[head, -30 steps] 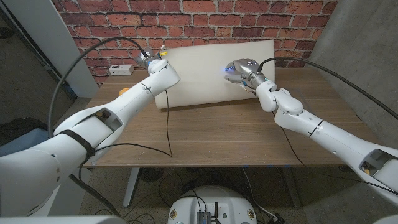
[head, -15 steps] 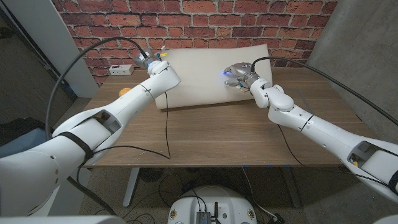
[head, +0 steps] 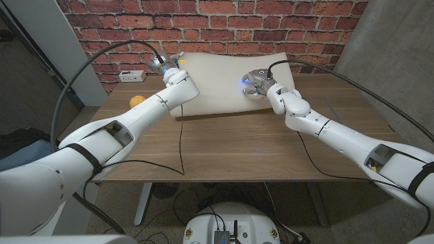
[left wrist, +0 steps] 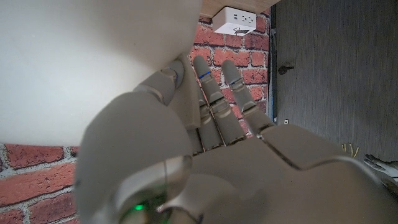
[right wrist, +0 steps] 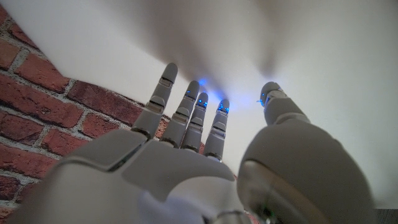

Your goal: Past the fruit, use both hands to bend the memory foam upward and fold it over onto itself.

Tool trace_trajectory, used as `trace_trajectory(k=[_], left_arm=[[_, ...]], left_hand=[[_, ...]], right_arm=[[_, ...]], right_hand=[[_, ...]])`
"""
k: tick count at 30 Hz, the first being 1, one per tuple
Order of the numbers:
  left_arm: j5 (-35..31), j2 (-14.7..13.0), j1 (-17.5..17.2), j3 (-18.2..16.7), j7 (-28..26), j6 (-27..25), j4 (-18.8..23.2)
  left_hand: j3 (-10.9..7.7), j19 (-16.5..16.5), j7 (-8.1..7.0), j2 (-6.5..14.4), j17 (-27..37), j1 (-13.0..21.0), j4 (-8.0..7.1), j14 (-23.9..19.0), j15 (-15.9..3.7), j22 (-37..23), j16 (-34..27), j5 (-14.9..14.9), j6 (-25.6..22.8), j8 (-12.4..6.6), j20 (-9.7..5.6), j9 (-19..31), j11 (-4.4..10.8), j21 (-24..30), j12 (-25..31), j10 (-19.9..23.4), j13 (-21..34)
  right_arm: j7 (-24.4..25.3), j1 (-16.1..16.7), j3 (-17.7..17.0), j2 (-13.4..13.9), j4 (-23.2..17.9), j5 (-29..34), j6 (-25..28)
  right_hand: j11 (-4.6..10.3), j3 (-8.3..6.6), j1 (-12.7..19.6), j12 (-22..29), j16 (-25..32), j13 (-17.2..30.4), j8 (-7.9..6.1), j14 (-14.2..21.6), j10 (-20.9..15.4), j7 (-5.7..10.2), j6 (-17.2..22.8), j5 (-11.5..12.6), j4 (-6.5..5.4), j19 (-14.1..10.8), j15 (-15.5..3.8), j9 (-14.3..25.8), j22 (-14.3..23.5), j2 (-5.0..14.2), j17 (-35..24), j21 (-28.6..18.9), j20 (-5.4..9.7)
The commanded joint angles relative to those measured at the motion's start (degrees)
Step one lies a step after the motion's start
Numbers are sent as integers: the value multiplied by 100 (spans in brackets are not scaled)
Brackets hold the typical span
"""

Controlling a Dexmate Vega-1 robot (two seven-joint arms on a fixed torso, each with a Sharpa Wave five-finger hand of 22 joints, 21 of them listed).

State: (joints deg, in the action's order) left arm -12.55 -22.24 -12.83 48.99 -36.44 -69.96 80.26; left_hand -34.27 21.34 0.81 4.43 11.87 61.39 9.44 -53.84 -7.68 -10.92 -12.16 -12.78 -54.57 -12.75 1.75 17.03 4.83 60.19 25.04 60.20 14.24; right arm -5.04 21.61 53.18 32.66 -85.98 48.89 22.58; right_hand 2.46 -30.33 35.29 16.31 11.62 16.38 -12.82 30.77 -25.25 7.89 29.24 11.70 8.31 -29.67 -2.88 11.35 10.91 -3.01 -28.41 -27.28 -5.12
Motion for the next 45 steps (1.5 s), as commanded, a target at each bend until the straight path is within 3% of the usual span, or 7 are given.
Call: trace_trajectory(k=[1, 9, 19, 24, 28, 36, 45], left_arm=[[-246, 42, 104, 229, -25, 160, -182], [-376, 33, 139, 328, 58, 197, -228], [-785, -73, 72, 595, -53, 157, -97], [-999, -251, -68, 676, -63, 311, 182], [-986, -431, -134, 666, 264, 425, 494], [-720, -1109, 97, 1035, 1968, 602, 1313], [-629, -1487, 273, 1383, 3288, 1137, 1665]], left_hand=[[186, -179, -131, -39, 18, -180, -57, 326, -178, -9, 35, 75, 516, 209, 20, -64, 320, 58, -57, -194, 1137], [412, -811, -332, -97, 6, -403, -77, 1359, 55, 48, 148, 153, 1632, 325, 202, -236, 173, -117, -851, -1453, 902], [708, -1357, -513, -207, -36, -885, -171, 2814, 519, 84, 179, 245, 3214, 308, 402, -491, -211, -490, -1521, -3390, 556], [843, -1447, -572, -275, -41, -1186, -265, 3125, 596, 85, 162, 274, 3477, 269, 425, -534, -259, -592, -1477, -3712, 470], [1024, -1484, -597, -358, -42, -1574, -416, 3189, 697, 84, 122, 301, 3484, 221, 476, -553, -282, -664, -1433, -3789, 410], [1309, -1729, -542, -488, -65, -2196, -636, 3437, 772, 86, 132, 288, 3672, 234, 704, -576, -454, -884, -1435, -4082, 293], [1562, -1953, -489, -659, -123, -2700, -744, 3987, 927, 107, 195, 237, 4286, 281, 839, -613, -531, -1218, -1451, -4558, 122]], right_arm=[[-67, -411, 347, -410, 842, -55, 10], [19, -677, 597, -674, 1454, -206, -61], [140, -1120, 956, -1122, 2436, -416, -153], [220, -1362, 1156, -1406, 3031, -570, -310], [302, -1478, 1286, -1529, 3291, -681, -374], [441, -1694, 1509, -1814, 3851, -923, -527], [508, -1852, 1634, -2090, 4400, -1270, -633]], right_hand=[[-3, 31, -65, -19, 41, -1, 30, -5, -5, 20, -37, 41, -12, 37, -542, 8, 0, 9, -4, 27, 10], [-11, 64, -72, -37, 56, -15, 40, -16, -16, 7, -48, 52, -23, 38, -528, 9, -2, 29, 2, 33, 5], [-14, 119, -101, -69, 68, -33, 50, -43, -8, -5, -57, 62, -43, 39, -524, 10, -4, 39, 12, 41, 7], [-9, 139, -103, -85, 74, -41, 53, -53, 0, -7, -55, 68, -47, 39, -517, 11, -5, 47, 17, 44, 7], [-19, 157, -111, -95, 75, -47, 54, -69, -2, -7, -52, 71, -52, 36, -514, 11, -5, 52, 21, 46, 7], [-25, 189, -125, -118, 85, -60, 59, -86, 3, -48, -53, 81, -67, 47, -512, 12, -6, 78, 29, 56, 0], [-54, 249, -229, -152, 93, -79, 76, -124, 10, -71, -79, 86, -143, 57, -479, 14, -7, 136, 37, 69, -3]])
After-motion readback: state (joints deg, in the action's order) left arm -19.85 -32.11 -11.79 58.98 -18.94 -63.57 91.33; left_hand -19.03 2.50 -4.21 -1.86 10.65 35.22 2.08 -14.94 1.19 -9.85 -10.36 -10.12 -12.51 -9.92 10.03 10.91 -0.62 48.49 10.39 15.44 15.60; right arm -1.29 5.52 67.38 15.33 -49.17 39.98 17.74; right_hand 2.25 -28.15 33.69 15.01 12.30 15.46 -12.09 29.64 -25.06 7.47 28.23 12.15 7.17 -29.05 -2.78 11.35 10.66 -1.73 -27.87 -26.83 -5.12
